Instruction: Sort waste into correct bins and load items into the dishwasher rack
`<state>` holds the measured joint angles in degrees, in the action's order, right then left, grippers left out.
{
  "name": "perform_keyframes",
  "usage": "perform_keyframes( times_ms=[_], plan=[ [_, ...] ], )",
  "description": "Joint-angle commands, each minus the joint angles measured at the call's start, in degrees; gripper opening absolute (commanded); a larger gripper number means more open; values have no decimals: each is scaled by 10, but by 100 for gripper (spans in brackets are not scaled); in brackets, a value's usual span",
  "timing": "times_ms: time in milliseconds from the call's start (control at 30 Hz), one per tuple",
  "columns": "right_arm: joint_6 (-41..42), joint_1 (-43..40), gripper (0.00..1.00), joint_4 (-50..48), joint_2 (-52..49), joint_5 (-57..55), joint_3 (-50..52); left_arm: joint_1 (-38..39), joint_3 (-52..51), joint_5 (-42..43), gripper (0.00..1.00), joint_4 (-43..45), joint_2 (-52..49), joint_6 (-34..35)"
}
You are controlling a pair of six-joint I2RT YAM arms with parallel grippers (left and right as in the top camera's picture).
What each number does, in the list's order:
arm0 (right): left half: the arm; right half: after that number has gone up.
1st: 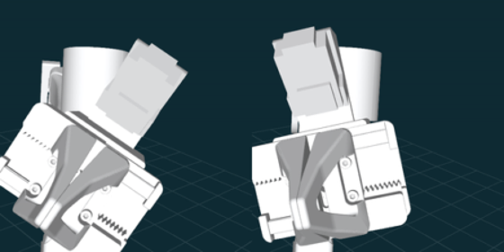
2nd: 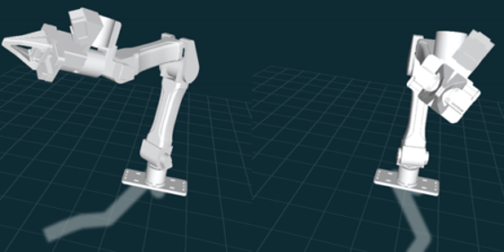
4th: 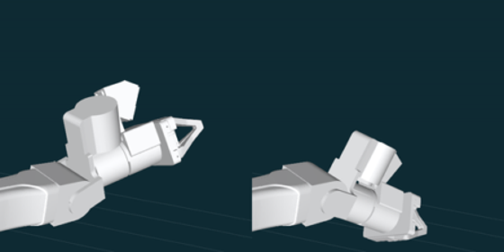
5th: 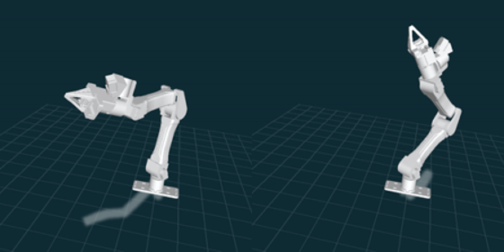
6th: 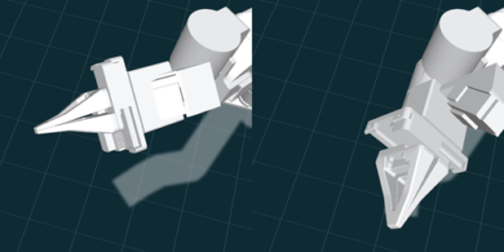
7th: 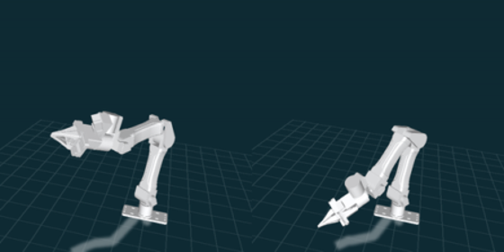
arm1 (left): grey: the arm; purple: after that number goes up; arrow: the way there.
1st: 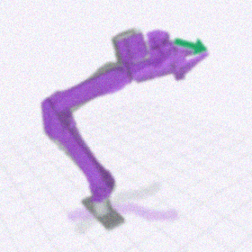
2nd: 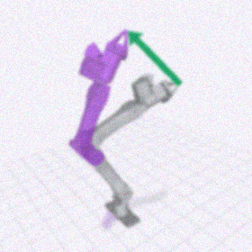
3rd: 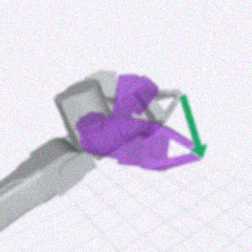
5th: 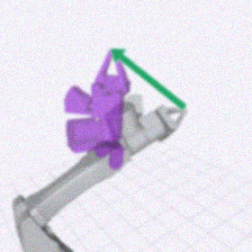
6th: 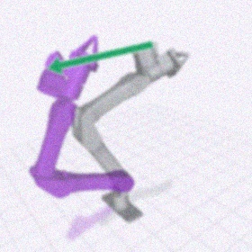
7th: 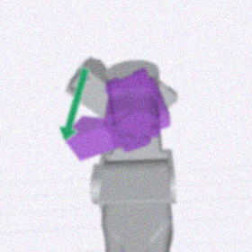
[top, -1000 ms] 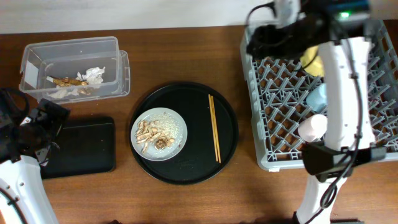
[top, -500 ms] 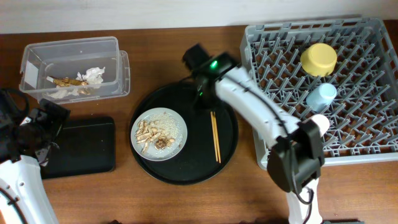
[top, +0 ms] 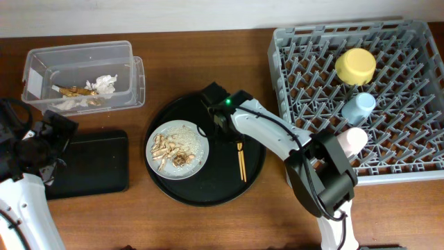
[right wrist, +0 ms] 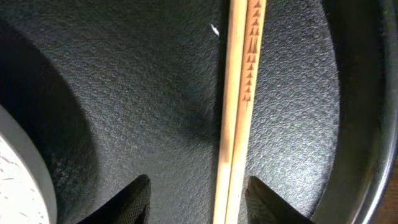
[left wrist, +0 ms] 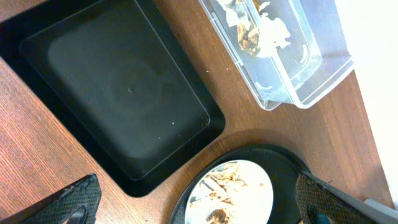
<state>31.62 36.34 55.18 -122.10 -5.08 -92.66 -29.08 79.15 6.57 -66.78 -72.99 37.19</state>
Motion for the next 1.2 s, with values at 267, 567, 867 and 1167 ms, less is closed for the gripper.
perform_keyframes(
  times_ms=[267,567,867,1167],
  plan=[
    [21,-2,51,-20,-5,1,5,-3,-2,-4,99,-1,-2,5],
    [21,-2,52,-53,-5,3,29,-3,-2,-4,99,-1,-2,5],
    [22,-2,52,-67,-7,3,40,-3,-2,-4,99,-1,-2,5],
    [30,-2,51,-68,-21,3,40,-3,-2,-4,99,-1,-2,5]
  ],
)
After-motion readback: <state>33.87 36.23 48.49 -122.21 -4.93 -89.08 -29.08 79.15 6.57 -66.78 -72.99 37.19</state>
